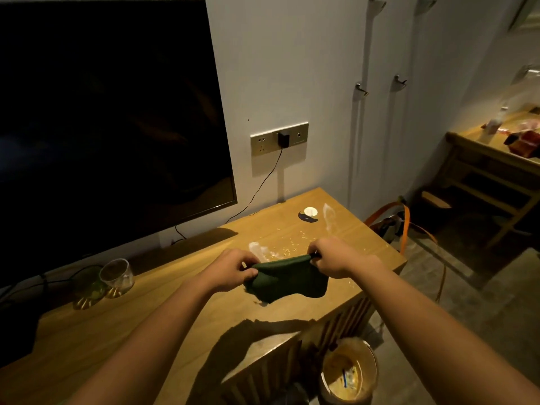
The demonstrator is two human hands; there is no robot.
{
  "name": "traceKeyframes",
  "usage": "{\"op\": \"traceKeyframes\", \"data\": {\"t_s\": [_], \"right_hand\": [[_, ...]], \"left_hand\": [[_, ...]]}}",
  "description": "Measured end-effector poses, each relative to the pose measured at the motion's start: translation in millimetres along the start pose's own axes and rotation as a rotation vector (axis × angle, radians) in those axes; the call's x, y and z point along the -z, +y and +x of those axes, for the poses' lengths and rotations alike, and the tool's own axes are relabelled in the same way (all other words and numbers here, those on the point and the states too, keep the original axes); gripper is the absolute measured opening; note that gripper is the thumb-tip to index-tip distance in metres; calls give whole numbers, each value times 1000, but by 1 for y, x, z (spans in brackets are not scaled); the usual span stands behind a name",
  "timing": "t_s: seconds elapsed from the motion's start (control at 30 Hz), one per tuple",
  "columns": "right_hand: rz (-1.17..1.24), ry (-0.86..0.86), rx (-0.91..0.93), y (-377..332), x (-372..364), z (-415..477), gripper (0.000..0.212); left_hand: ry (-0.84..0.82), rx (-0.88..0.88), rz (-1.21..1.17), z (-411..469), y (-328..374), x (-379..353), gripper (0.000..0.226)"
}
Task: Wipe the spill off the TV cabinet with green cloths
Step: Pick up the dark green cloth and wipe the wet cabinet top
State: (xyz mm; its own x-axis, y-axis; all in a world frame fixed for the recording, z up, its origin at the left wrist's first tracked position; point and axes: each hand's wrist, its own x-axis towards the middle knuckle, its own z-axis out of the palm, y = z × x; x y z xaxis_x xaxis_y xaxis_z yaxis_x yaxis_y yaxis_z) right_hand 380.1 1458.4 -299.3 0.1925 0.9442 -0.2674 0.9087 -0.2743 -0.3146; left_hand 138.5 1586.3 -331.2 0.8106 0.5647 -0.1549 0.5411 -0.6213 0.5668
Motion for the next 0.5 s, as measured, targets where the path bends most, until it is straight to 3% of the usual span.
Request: {"op": "traceKeyframes", "data": {"t_s": [0.17,0.5], "right_hand": [[-22,-57,41,23,17,56,23],[-60,-95,126,40,35,204,22]], "left_hand": [[-111,80,56,53,-17,1,17],[277,414,-66,136,-73,18,20]]}}
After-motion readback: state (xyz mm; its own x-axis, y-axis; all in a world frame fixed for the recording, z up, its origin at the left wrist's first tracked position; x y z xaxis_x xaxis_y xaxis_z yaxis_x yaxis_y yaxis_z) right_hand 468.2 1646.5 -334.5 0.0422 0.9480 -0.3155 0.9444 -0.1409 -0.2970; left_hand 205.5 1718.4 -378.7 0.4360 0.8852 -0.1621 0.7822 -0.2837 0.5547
